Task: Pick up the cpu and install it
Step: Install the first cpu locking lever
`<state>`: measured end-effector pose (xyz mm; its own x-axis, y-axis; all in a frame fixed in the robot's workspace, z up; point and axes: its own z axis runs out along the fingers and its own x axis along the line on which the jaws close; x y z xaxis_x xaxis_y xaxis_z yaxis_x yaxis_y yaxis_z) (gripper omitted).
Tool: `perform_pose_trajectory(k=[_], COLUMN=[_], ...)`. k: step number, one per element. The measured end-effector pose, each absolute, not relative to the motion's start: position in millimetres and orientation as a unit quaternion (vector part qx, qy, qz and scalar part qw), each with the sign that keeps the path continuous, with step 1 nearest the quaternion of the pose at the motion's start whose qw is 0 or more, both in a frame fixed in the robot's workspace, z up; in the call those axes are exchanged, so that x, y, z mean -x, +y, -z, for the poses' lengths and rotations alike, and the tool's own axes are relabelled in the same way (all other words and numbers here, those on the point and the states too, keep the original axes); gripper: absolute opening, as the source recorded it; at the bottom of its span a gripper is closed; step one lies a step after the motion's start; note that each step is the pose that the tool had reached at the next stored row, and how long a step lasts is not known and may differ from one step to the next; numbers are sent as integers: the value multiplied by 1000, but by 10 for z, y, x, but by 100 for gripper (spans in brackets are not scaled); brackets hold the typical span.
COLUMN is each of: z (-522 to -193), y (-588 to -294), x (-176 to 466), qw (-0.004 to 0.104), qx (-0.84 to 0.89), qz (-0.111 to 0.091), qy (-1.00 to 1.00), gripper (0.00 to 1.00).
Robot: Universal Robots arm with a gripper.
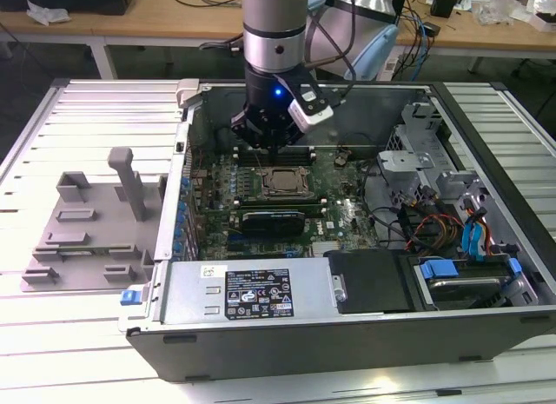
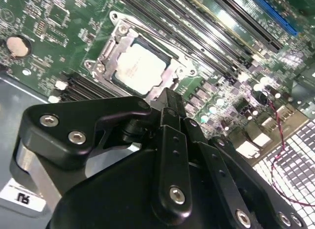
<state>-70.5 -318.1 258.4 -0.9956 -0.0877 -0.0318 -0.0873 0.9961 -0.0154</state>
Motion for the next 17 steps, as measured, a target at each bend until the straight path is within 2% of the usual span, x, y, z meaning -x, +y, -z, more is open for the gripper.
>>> perform_pose_trajectory(k=[13, 16, 17], z=[-2584, -2584, -2584], y=[-3181, -3181, -3181], x=[1059, 1083, 1089], qw=[16, 17, 17], qx=[44, 44, 44], qz=[7, -6, -17], qy=[999, 999, 999], gripper=[11, 11, 11])
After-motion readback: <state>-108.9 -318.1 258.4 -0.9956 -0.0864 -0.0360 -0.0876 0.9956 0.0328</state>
